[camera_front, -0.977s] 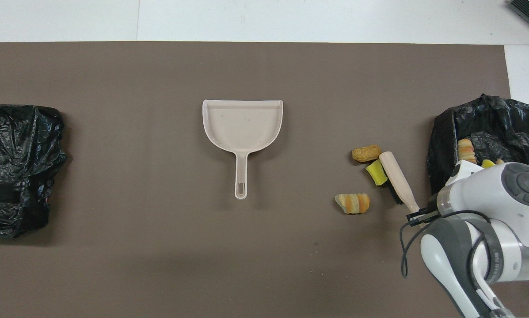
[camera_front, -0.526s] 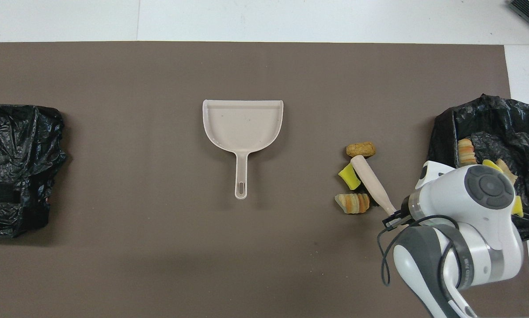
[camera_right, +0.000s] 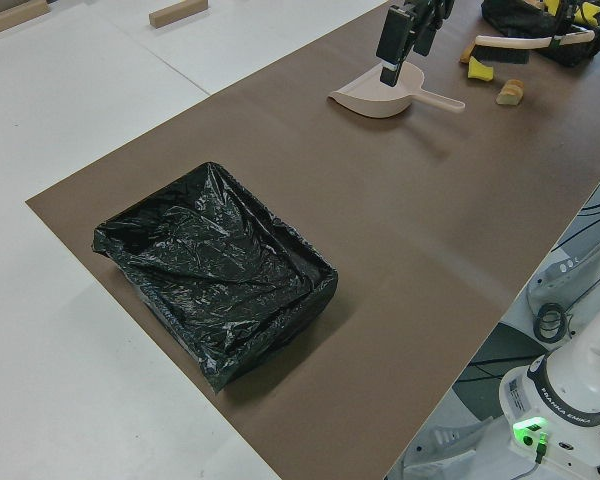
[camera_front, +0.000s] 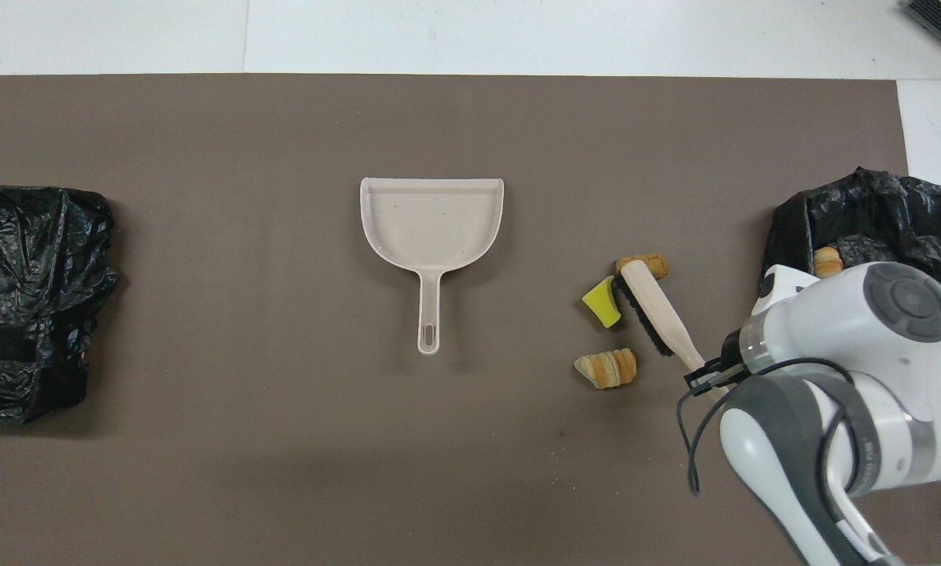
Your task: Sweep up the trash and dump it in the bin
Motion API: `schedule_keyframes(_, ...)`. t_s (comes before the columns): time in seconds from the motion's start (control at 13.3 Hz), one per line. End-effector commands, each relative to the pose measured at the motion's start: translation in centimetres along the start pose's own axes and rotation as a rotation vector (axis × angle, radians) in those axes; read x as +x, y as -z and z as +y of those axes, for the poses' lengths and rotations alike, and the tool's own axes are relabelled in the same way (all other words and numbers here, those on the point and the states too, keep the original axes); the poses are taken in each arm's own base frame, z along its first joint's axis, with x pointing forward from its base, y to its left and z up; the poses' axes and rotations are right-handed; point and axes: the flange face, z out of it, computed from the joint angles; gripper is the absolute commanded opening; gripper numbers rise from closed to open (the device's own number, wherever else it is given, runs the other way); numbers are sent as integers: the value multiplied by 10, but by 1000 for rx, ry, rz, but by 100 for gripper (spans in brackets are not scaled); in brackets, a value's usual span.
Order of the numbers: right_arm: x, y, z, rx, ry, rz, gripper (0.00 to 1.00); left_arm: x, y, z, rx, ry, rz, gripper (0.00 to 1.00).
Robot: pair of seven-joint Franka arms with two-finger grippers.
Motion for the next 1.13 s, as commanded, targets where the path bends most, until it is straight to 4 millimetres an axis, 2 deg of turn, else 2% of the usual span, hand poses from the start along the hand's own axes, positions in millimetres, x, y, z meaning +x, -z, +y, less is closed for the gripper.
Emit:
schedule_keyframes(0.0,5,7,22,-52,21,-1,0,-4,4,4,13,-10,3,100)
schedule_keyframes(0.08,7,8,27,-93,25,9,0,-4,4,13,14,-30,3,100)
schedule_keyframes(0.23,10,8,50,-119,-7,64,0,-10,3,38,16,-76,-2,100)
schedule_keyframes(0.3,12,10,53,-141,-3,78,0,-11,0,52,5,-97,-5,100)
schedule_keyframes(0.53,23,-9,59,-146,-28,64,0,-17,-31,117,-16,-161,-43,100)
schedule_keyframes(0.6,24,-12,58,-144,-30,60,0,-17,-39,137,-21,-169,-32,100)
schedule_keyframes(0.83,27,-20,41,-135,-10,32,0,-3,-86,211,-52,-147,1,100)
schedule_keyframes(1.05,27,-24,20,-122,57,8,0,10,-128,253,-84,-150,46,100)
